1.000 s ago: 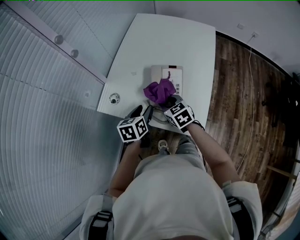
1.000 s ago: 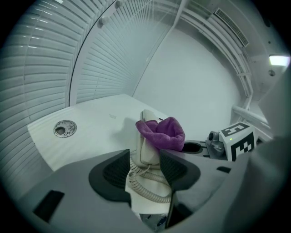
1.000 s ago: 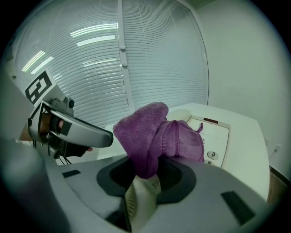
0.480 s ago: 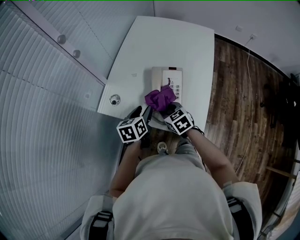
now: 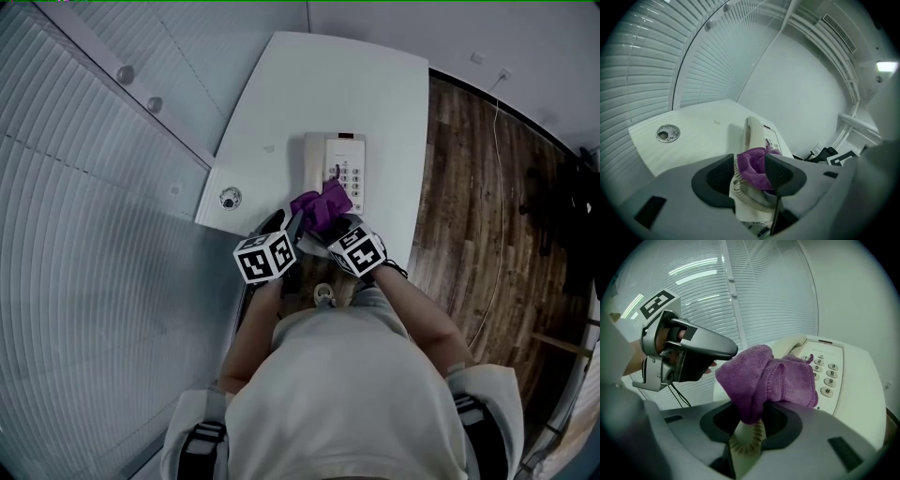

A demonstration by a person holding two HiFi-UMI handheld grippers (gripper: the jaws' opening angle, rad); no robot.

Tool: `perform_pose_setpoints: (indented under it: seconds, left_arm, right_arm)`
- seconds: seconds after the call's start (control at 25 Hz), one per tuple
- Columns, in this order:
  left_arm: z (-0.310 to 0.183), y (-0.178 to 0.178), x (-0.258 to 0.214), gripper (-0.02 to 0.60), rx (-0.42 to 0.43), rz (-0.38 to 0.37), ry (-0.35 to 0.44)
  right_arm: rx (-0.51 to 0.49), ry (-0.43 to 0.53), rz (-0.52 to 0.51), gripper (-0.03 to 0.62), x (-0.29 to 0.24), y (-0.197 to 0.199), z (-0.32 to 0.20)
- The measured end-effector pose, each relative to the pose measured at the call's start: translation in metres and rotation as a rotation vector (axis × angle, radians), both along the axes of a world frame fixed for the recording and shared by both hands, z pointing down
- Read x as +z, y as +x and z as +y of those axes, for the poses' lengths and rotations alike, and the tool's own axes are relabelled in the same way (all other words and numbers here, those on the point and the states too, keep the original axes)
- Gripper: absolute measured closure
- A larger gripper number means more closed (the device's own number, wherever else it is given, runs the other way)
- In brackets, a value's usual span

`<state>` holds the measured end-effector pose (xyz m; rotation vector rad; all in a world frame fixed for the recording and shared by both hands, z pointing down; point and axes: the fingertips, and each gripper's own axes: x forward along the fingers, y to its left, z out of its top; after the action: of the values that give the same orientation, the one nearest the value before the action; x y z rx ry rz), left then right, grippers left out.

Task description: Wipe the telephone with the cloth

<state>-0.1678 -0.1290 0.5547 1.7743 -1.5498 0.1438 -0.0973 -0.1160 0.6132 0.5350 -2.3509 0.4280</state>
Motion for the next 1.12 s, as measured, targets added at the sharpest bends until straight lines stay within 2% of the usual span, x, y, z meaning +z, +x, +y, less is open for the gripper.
perform_pose_setpoints:
  seconds: [0.56, 0.8, 1.12]
  left_arm:
    - [-0.011, 0.001, -0.006, 0.367, 0.01, -0.011, 0.013]
    - [-0.024, 0.006, -0.008, 0.367, 0.044, -0.069, 0.011]
    - [-0.051, 0.023, -0.006, 0.367, 0.098, -0.094, 0.005]
  right_arm:
    - [0.054, -0.008, -0.117, 0.467, -0.024, 0.016, 0.02]
    - [0.115, 0.02, -0.176, 0.468, -0.046, 0.035, 0.014]
    - [0.19, 0.038, -0.202, 0.467, -0.063, 0.066, 0.003]
